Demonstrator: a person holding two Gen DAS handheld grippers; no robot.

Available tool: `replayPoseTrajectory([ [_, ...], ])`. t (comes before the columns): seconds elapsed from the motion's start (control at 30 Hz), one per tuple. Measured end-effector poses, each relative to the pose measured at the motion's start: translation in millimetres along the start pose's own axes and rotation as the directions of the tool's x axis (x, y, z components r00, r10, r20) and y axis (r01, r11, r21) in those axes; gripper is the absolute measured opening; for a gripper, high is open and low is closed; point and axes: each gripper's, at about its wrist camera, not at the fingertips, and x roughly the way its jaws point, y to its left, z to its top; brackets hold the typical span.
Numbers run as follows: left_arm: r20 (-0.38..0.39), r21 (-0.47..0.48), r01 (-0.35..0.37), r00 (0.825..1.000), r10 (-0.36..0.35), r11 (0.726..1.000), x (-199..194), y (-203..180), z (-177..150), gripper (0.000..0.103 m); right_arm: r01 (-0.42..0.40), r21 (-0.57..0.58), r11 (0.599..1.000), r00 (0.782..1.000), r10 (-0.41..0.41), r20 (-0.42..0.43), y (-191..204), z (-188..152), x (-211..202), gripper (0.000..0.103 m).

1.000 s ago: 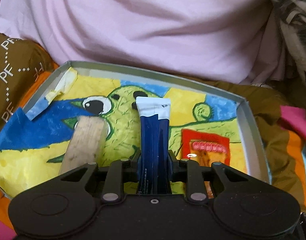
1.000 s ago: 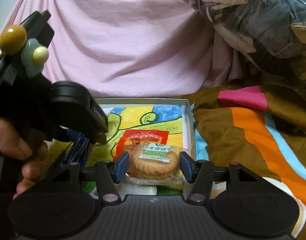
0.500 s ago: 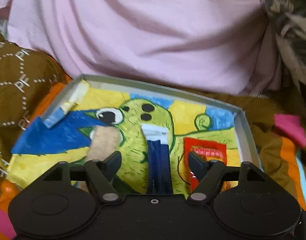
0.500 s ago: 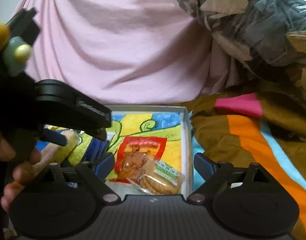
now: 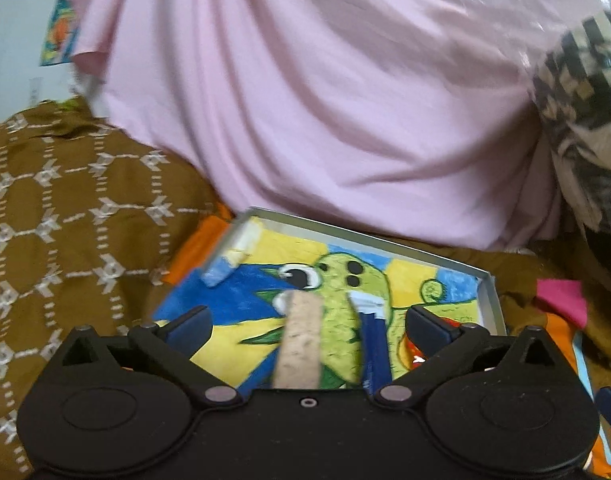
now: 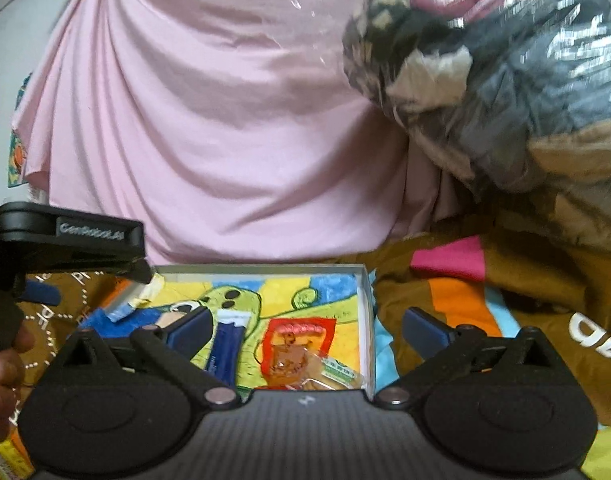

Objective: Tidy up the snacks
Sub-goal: 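Move both tools back toward the yellow wafer bar and sausages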

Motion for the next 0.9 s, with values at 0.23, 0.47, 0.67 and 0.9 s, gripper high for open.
replayPoseTrajectory([
  [0.23,0.020,-0.016,-0.033,0.999,0.034,0.999,-50.9,37.0,-3.8,0.102,0.000,-0.005,1.000,0.999,0.000,0.050,17.3,11.2,-44.7,0.103],
  [0.47,0.037,0.028,-0.052,0.998,0.051,0.998,-92.0,64.1,-18.7,0.102,0.003,-0.033,0.999,0.998,-0.001,0.064,38.2,7.9,-85.5,0.103],
  [0.67,0.033,0.056,-0.061,0.998,0.059,0.997,-113.2,84.9,-40.7,0.102,-0.062,-0.040,0.997,0.998,0.063,0.005,56.1,-1.5,-107.8,0.103],
  [0.9,0.003,0.095,-0.059,0.998,0.059,0.994,-123.8,106.0,-64.0,0.102,-0.108,-0.107,0.988,0.993,0.101,-0.061,78.4,-22.2,-130.9,0.103],
])
